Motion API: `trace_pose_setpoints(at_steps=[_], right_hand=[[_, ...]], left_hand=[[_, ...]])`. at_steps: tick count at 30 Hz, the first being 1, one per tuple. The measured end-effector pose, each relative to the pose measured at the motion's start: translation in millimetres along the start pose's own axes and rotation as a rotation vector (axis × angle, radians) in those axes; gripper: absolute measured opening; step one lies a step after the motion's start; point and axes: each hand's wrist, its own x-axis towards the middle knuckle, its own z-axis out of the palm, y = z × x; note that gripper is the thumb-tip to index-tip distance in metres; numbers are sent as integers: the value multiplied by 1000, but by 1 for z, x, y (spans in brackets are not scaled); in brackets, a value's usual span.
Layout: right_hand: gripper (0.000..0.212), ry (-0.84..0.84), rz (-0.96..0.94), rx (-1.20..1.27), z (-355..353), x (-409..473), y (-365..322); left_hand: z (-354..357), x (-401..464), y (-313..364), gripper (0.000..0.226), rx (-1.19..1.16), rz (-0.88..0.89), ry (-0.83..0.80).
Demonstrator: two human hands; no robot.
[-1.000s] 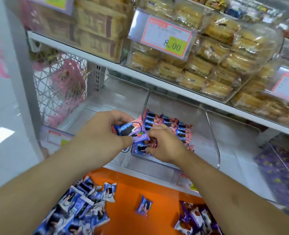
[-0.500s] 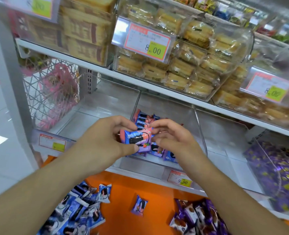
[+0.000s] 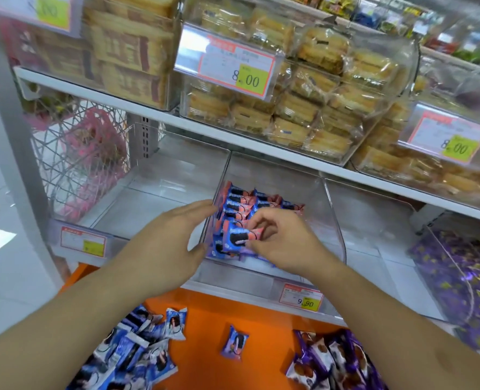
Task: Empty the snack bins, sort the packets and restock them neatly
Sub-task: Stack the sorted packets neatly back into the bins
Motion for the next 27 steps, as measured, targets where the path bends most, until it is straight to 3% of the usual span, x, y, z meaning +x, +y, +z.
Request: trace_pose_setpoints(at_steps=[10,22,27], right_hand=[[26,-156,-230,-351,36,31,9],[29,-207,-213,-339,30,29,13],[33,-111,-154,-212,7,12,9]], left_hand=[[5,6,-8,71,-17,6,26],[5,4,-8,71,-22,18,9],[-2,1,-4,68,0,51,11]])
